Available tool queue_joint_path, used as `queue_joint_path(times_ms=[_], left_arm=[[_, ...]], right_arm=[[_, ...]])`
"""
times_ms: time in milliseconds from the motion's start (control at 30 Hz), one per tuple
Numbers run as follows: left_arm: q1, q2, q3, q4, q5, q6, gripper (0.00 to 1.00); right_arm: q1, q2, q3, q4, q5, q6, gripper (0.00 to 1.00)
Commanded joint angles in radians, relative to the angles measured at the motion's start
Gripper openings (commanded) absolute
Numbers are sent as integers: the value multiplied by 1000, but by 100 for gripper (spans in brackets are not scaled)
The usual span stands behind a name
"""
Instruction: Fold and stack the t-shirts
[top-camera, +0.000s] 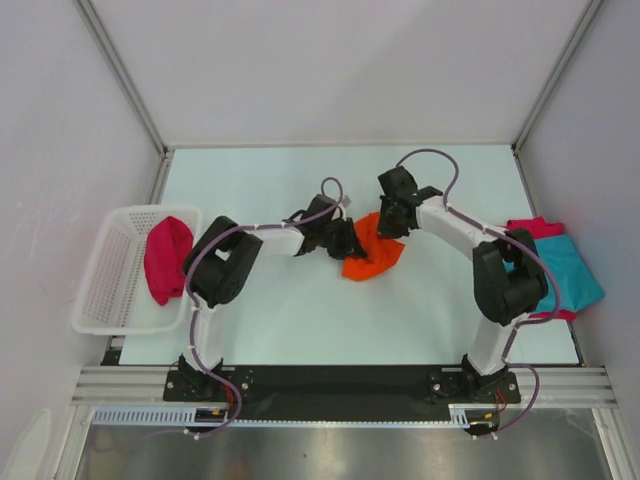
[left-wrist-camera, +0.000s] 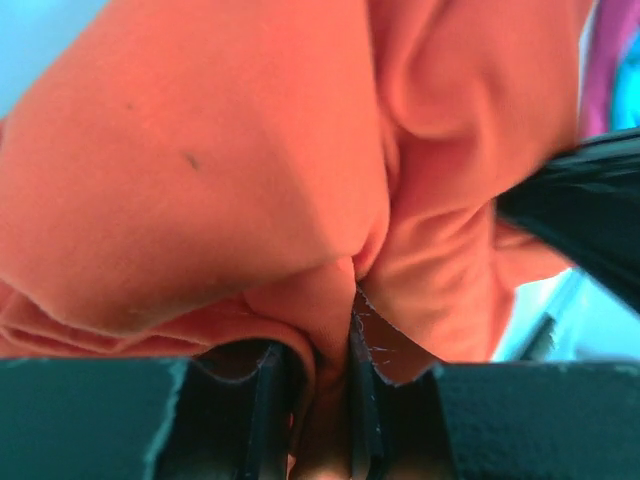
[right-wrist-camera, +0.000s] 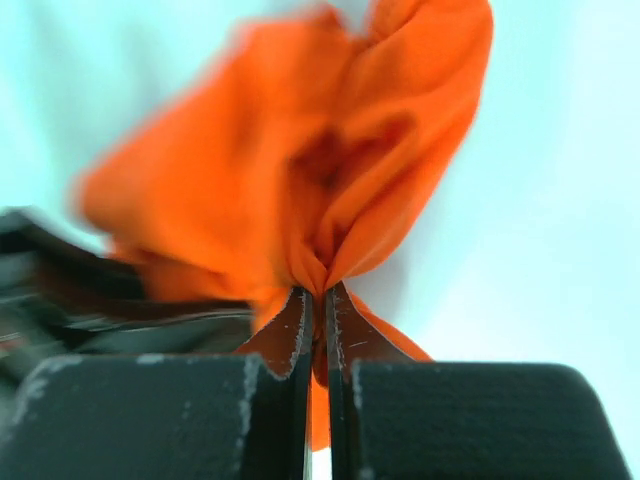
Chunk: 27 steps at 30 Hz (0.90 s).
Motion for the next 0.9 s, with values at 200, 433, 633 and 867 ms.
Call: queue_joint_path(times_ms=[200,433,633,867], left_arm=[[-171,141,235,106,262,-203,12],[-217,266,334,365,369,-440,12],[-289,372,442,508,418,-588,12],[-358,506,661,616,432,-736,11]], right_arm=[[-19,-271,48,-223,318,-22,0],[-43,-334,8,-327,384,7,0],[-76,-372,14,-421,443,32,0],[-166,-452,18,-579,498,62,0]])
